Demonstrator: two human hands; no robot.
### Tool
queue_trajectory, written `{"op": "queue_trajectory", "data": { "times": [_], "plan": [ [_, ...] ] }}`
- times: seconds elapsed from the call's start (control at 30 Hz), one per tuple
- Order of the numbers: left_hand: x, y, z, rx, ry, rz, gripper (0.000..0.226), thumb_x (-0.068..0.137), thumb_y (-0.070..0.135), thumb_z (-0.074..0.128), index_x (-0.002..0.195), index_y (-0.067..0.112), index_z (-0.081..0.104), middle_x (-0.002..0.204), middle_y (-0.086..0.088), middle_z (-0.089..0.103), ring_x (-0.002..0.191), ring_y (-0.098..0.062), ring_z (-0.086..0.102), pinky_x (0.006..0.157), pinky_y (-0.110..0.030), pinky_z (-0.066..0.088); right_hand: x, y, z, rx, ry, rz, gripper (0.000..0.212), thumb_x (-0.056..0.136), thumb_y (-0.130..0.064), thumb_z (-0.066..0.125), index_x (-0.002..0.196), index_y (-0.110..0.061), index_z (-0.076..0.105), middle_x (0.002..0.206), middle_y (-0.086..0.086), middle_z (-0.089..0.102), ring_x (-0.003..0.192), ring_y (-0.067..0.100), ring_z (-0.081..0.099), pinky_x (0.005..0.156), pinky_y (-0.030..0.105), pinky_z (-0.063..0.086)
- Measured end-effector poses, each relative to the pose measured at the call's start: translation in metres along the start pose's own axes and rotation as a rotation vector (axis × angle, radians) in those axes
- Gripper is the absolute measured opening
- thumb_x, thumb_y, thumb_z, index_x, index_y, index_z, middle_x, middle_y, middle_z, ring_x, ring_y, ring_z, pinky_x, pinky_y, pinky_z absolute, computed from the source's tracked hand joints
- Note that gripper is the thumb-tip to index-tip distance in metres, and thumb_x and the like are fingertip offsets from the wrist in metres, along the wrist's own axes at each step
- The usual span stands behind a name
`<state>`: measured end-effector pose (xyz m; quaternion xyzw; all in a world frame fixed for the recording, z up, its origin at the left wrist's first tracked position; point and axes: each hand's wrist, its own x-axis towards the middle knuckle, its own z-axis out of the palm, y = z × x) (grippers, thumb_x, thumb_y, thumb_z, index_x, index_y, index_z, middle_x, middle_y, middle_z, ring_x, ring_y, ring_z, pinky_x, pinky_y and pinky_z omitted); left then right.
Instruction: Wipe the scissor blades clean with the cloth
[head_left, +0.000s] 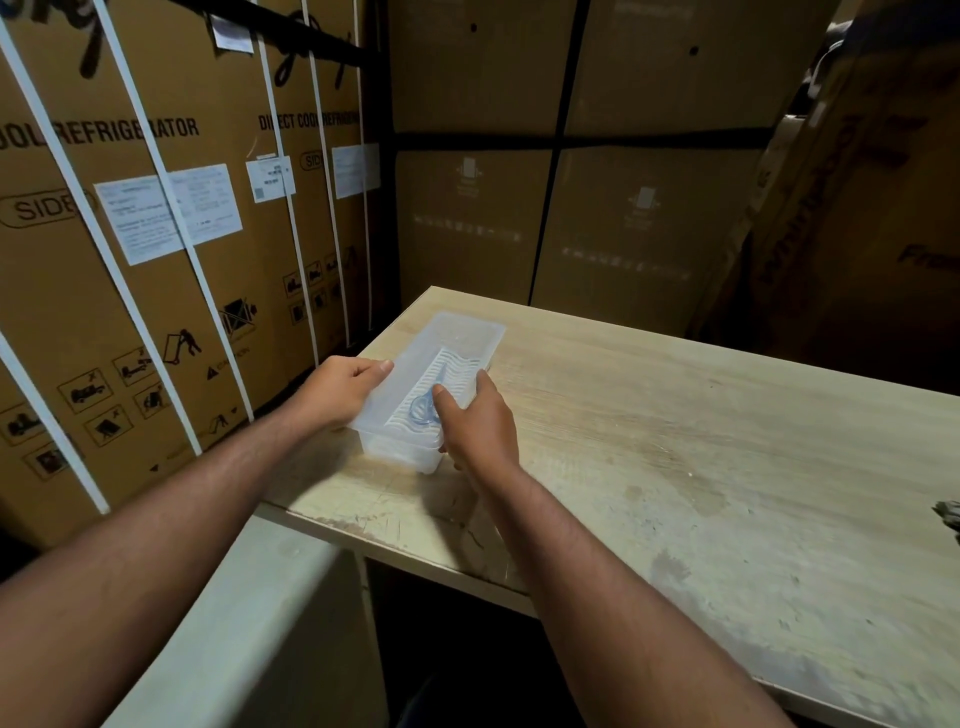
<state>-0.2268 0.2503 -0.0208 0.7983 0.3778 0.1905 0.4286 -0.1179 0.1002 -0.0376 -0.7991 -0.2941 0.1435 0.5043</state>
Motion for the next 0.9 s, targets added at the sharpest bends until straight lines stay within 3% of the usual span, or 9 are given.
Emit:
{"op": "queue_trajectory", "data": {
  "times": [0.1,0.17,0.23,0.3,0.4,0.5,0.67,0.8,0.9],
  "plan": [
    [0.005,0.002,0.001,0.055,-0.029,0.016,0.042,0.111,0.043,0.049,0.136,0.016,0.071,0.113,-0.006,0.076,0.095,-0.026,0.073,0.071,-0.032,0.054,0.001,0.002,0.003,-0.012,0.01,0.02,0.061,0.104,-0.054,0.055,0.156,-0.025,0.043,0.141,-0.002,0.068,0.1,0.021,0.076,0.09,0.049,0.065],
    [0.009,0.006,0.003,0.18,-0.059,0.043,0.044,0.113,0.041,0.042,0.146,0.019,0.062,0.129,-0.01,0.072,0.109,-0.028,0.069,0.086,-0.036,0.056,0.001,0.004,0.001,-0.074,0.003,0.043,0.071,0.104,-0.058,0.052,0.164,-0.025,0.033,0.155,0.0,0.059,0.126,0.028,0.068,0.104,0.047,0.058],
    [0.011,0.01,0.006,0.367,-0.07,0.064,0.048,0.115,0.041,0.035,0.159,0.025,0.045,0.151,-0.014,0.06,0.128,-0.033,0.062,0.105,-0.044,0.052,0.002,0.003,-0.005,-0.2,-0.011,0.025,0.072,0.105,-0.058,0.051,0.165,-0.022,0.032,0.161,0.003,0.052,0.141,0.03,0.056,0.107,0.042,0.05],
    [0.011,0.015,0.008,0.519,-0.051,0.126,0.056,0.115,0.04,0.035,0.168,0.031,0.022,0.17,-0.008,0.036,0.144,-0.033,0.049,0.115,-0.048,0.045,0.004,-0.002,-0.011,-0.393,0.013,-0.063,0.078,0.104,-0.06,0.051,0.167,-0.023,0.026,0.171,0.006,0.034,0.155,0.032,0.034,0.111,0.045,0.045],
    [0.011,0.021,0.008,0.598,-0.137,0.211,0.055,0.115,0.032,0.038,0.168,0.03,0.025,0.179,0.006,0.015,0.16,-0.029,0.029,0.129,-0.047,0.028,0.013,-0.004,-0.016,-0.575,-0.08,-0.161,0.082,0.105,-0.063,0.046,0.17,-0.022,0.018,0.18,-0.002,0.005,0.166,0.029,-0.003,0.125,0.05,0.031],
    [0.017,0.015,0.006,0.58,-0.154,0.187,0.051,0.115,0.036,0.036,0.166,0.029,0.033,0.176,0.005,0.026,0.161,-0.027,0.028,0.131,-0.046,0.023,0.021,0.004,-0.016,-0.559,-0.142,-0.166,0.08,0.106,-0.065,0.041,0.169,-0.019,0.023,0.179,0.0,0.015,0.167,0.029,0.004,0.129,0.052,0.021],
    [0.021,0.012,0.002,0.509,-0.132,0.18,0.048,0.114,0.036,0.04,0.162,0.032,0.042,0.172,0.005,0.036,0.157,-0.028,0.036,0.128,-0.045,0.03,0.026,0.006,-0.019,-0.595,-0.119,-0.176,0.083,0.102,-0.07,0.044,0.167,-0.02,0.03,0.177,0.002,0.023,0.165,0.03,0.016,0.13,0.053,0.019],
    [0.031,0.033,0.0,0.535,-0.106,0.178,0.049,0.11,0.048,0.047,0.15,0.024,0.058,0.161,-0.004,0.054,0.146,-0.029,0.051,0.118,-0.049,0.043,0.021,0.021,-0.032,-0.324,-0.218,-0.239,0.102,0.097,-0.078,0.047,0.171,-0.019,0.01,0.18,-0.003,0.004,0.167,0.02,-0.004,0.133,0.044,0.011],
    [0.045,0.065,0.014,0.488,-0.069,0.249,0.057,0.107,0.052,0.051,0.153,0.019,0.052,0.159,-0.006,0.054,0.143,-0.028,0.053,0.116,-0.049,0.045,0.045,0.039,-0.066,-0.241,-0.13,-0.34,0.097,0.101,-0.07,0.049,0.171,-0.02,0.005,0.18,-0.006,-0.002,0.165,0.012,-0.01,0.132,0.033,0.004]
  ]
}}
